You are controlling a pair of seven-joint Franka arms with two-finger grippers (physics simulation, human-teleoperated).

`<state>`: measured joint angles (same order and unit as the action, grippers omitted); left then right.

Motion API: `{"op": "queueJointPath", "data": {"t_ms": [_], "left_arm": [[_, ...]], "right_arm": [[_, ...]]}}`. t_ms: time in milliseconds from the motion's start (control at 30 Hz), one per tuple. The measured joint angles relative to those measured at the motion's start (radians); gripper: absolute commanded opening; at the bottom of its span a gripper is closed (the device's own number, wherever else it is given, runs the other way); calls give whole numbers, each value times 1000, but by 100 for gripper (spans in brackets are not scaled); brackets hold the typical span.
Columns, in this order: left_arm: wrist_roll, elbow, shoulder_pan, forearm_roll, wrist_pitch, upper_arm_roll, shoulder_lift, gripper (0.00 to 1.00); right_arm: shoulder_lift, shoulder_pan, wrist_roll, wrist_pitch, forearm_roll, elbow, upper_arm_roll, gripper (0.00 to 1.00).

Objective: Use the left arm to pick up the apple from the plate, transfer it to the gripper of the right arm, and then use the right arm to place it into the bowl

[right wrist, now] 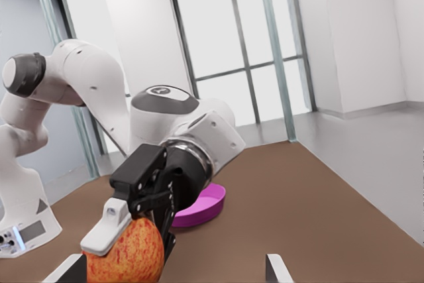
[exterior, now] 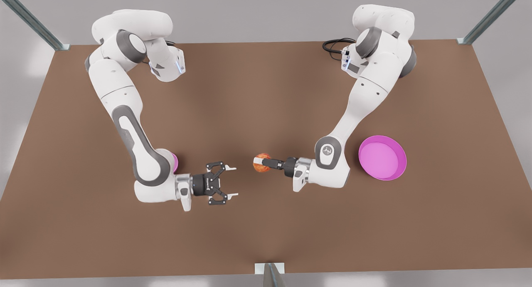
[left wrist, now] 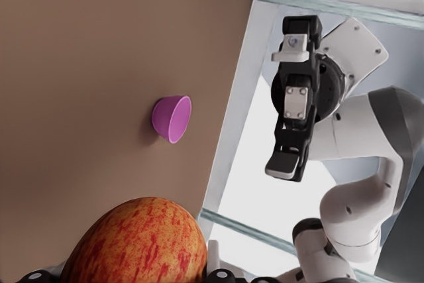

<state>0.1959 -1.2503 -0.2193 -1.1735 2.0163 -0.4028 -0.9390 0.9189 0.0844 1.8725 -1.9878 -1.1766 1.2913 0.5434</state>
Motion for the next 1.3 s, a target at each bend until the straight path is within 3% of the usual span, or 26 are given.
{"op": "queueJointPath", "data": {"t_ms": [400,1300], "left_arm": [[25,18,-3,-13,22,1,-14,78],[46,30,-18,-27,59,0,-27,78]], "right_arm": [[-1,3,260,-46,-61,100,54,100],[52,-73,535,-110,-119,119,56,100]]}}
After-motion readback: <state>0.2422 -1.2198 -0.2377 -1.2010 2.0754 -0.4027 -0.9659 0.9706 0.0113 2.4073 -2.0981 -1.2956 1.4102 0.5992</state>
